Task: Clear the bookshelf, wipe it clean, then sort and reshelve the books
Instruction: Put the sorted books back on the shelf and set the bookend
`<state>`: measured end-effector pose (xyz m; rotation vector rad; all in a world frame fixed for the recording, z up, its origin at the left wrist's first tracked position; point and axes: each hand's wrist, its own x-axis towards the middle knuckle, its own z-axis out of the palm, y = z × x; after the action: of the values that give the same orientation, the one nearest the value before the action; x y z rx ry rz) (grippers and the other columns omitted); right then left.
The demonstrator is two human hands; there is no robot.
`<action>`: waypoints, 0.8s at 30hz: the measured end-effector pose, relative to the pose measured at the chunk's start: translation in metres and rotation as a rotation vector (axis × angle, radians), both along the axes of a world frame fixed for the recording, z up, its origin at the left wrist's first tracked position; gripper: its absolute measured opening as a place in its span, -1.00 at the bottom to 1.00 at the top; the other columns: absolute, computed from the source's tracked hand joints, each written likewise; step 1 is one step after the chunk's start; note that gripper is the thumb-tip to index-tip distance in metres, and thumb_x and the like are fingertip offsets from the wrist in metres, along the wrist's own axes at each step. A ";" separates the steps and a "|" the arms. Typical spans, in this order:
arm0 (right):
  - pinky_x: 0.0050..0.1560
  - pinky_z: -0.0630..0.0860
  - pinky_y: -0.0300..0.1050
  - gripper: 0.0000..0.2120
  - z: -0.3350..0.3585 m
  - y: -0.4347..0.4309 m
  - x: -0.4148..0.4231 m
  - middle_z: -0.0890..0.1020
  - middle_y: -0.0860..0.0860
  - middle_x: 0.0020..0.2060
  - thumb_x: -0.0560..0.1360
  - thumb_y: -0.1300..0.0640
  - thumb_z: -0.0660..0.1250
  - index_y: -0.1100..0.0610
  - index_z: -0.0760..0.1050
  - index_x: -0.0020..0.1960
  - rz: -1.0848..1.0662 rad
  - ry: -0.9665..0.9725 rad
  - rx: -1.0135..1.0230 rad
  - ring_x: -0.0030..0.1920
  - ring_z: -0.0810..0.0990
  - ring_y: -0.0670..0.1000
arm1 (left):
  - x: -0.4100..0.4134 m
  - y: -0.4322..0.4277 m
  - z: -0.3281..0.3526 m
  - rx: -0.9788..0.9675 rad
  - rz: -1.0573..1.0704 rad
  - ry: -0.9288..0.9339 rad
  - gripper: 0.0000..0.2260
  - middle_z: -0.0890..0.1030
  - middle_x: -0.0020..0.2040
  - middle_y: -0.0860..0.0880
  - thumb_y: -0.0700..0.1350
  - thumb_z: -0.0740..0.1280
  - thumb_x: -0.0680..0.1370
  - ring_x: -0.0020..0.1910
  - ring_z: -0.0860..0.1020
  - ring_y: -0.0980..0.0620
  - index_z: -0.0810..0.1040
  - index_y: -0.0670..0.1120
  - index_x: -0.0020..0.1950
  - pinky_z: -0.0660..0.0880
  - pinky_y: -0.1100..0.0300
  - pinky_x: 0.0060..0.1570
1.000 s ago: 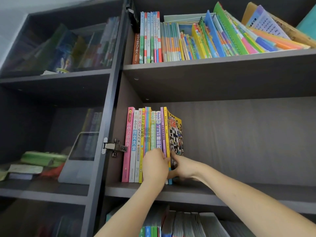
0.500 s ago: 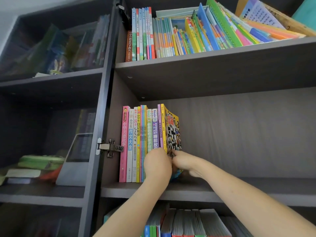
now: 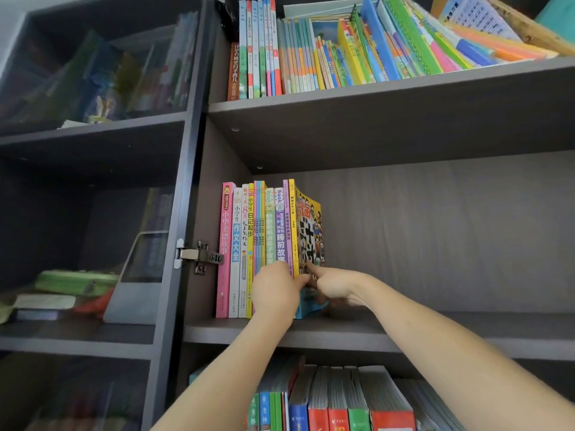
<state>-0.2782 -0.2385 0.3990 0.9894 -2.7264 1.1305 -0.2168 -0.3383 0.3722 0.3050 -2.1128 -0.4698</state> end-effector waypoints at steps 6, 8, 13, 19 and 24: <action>0.33 0.39 0.03 -0.52 -0.008 0.007 0.017 0.42 0.11 0.38 0.59 0.29 0.15 0.10 0.23 0.48 -0.119 0.205 -0.142 0.33 0.41 0.11 | 0.010 -0.001 -0.003 0.008 0.032 0.084 -0.57 0.37 -0.41 0.03 0.24 0.21 0.55 -0.46 0.35 0.11 0.35 -0.08 -0.31 0.21 0.28 -0.52; 0.24 0.44 0.01 -0.56 -0.008 0.018 0.031 0.46 0.12 0.34 0.58 0.26 0.16 0.13 0.27 0.45 -0.228 0.319 -0.164 0.29 0.45 0.13 | 0.018 -0.001 -0.002 0.058 0.013 0.148 -0.55 0.34 -0.46 0.03 0.21 0.18 0.58 -0.50 0.31 0.10 0.32 -0.07 -0.36 0.23 0.25 -0.51; 0.04 0.45 -0.13 -0.51 -0.017 0.046 0.062 0.49 0.09 0.32 0.59 0.26 0.14 0.08 0.20 0.50 -0.273 0.417 -0.261 0.24 0.50 0.09 | 0.037 -0.002 -0.006 0.133 -0.036 0.191 -0.54 0.29 -0.51 0.03 0.11 0.18 0.62 -0.55 0.24 0.11 0.27 -0.07 -0.42 0.16 0.26 -0.53; 0.16 0.45 -0.08 -0.50 -0.020 0.044 0.090 0.35 0.03 0.44 0.66 0.09 0.10 -0.02 0.05 0.56 -0.105 0.254 -0.331 0.34 0.41 0.02 | 0.049 0.007 -0.014 0.136 -0.082 0.124 -0.65 0.39 -0.41 0.02 0.11 0.17 0.62 -0.46 0.35 0.11 0.41 -0.13 -0.19 0.28 0.24 -0.48; 0.08 0.50 -0.13 -0.55 -0.026 0.045 0.119 0.43 -0.01 0.38 0.65 0.08 0.10 -0.01 0.16 0.52 -0.097 0.408 -0.288 0.23 0.46 -0.05 | 0.079 0.013 -0.010 0.136 -0.121 0.143 -0.63 0.37 -0.45 0.02 0.03 0.19 0.63 -0.49 0.33 0.10 0.36 -0.11 -0.32 0.29 0.23 -0.48</action>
<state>-0.1596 -0.1937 0.3734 0.9158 -2.1967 1.1177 -0.1381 -0.3252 0.3625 0.2150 -1.9710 -0.6881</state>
